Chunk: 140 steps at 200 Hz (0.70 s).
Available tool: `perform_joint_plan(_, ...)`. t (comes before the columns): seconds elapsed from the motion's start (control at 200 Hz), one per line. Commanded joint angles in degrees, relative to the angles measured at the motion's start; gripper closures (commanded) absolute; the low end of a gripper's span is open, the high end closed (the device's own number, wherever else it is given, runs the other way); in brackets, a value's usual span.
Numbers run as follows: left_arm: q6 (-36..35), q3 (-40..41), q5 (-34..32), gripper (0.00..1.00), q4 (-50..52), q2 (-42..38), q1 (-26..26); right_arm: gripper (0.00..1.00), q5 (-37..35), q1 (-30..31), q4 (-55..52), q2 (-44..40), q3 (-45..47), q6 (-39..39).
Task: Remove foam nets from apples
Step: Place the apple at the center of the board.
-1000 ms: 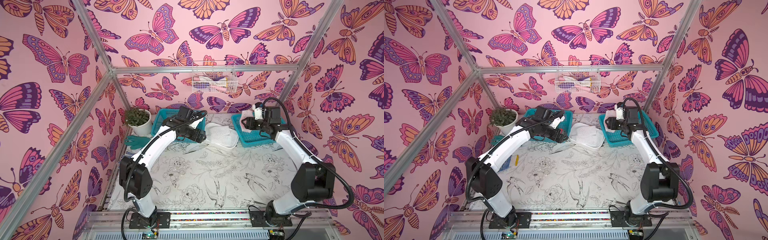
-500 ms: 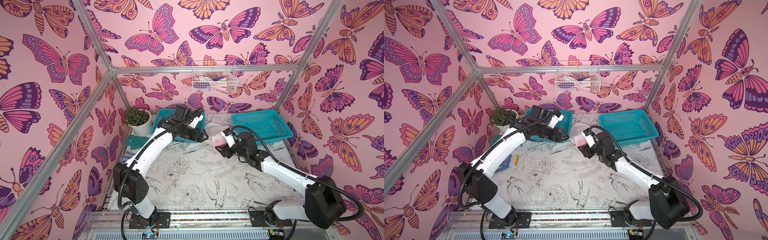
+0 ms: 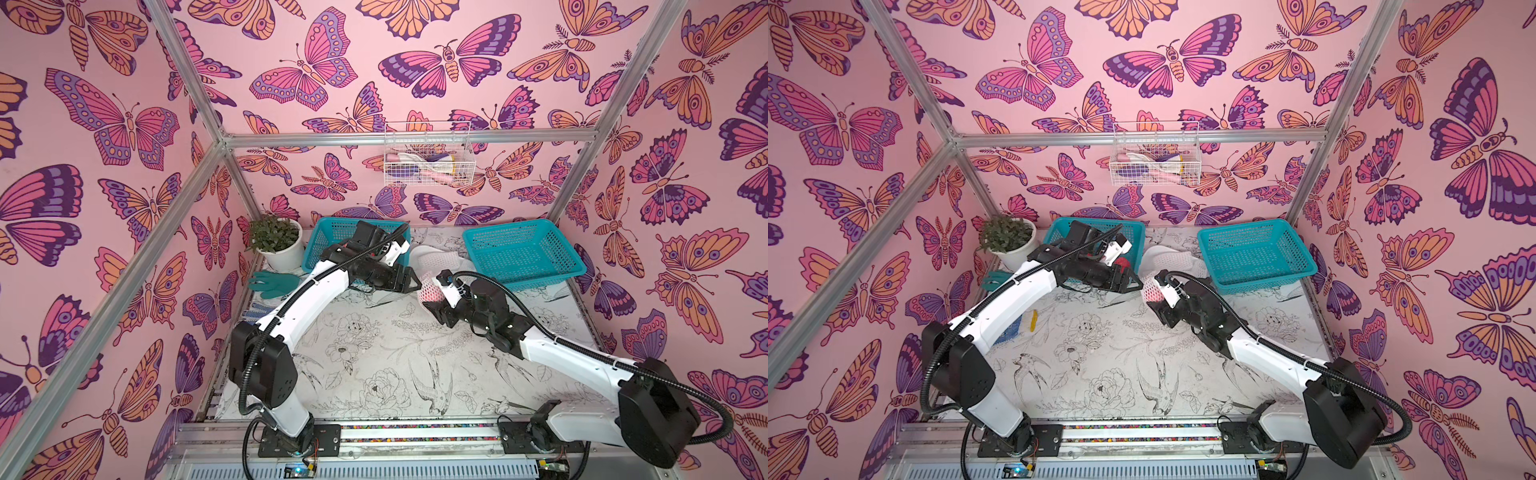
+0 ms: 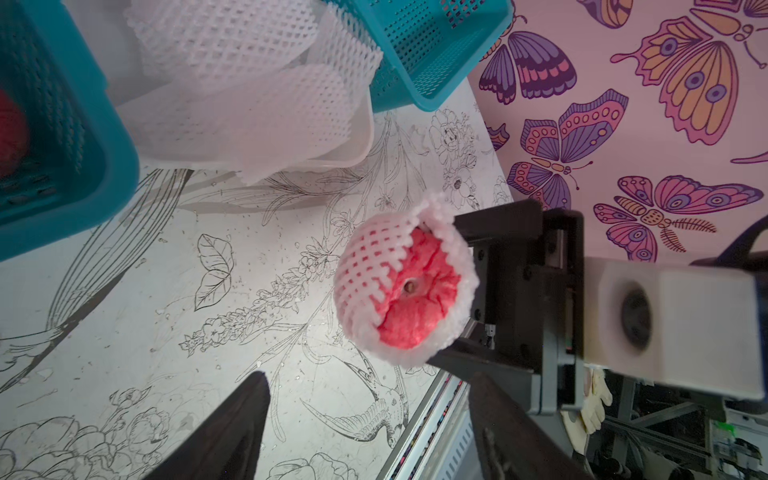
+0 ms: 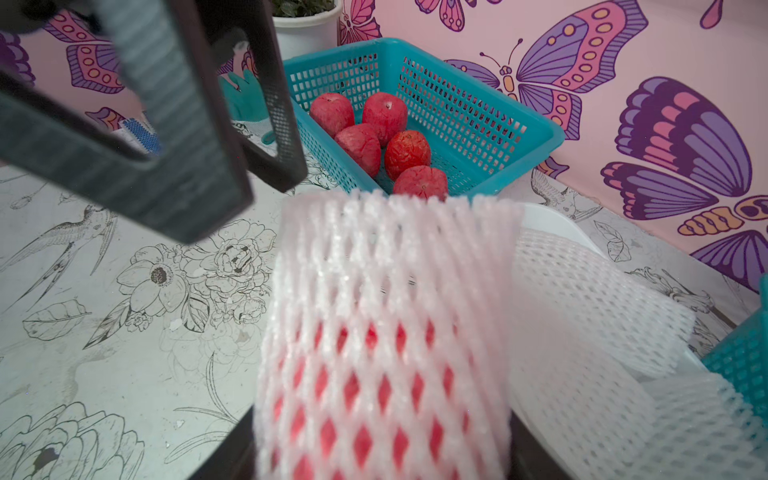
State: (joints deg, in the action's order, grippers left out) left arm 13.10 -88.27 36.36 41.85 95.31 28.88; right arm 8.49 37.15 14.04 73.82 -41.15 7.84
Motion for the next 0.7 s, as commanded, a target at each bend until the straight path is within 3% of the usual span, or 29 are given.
perform_joint_plan(0.0, 0.6, 1.7, 2.4, 0.22, -1.9, -0.9, 0.9, 0.55, -2.0, 1.2, 2.2, -0.4, 0.4, 1.5)
perform_joint_plan(0.21, 0.4, 3.1, 1.4, 0.21, -2.3, -0.2, 1.1, 0.55, -2.9, 2.9, 1.7, -0.3, 0.3, 2.4)
perform_joint_plan(0.551, 0.3, 5.3, 2.3, 0.41, -5.1, -0.9, 1.4, 0.55, -4.9, 4.5, 2.6, -0.8, 2.3, 2.8)
perform_joint_plan(0.696, 0.7, 5.6, 3.0, 0.42, -5.1, -0.1, 1.5, 0.55, -5.7, 4.7, 2.3, -1.0, 2.0, 3.2)
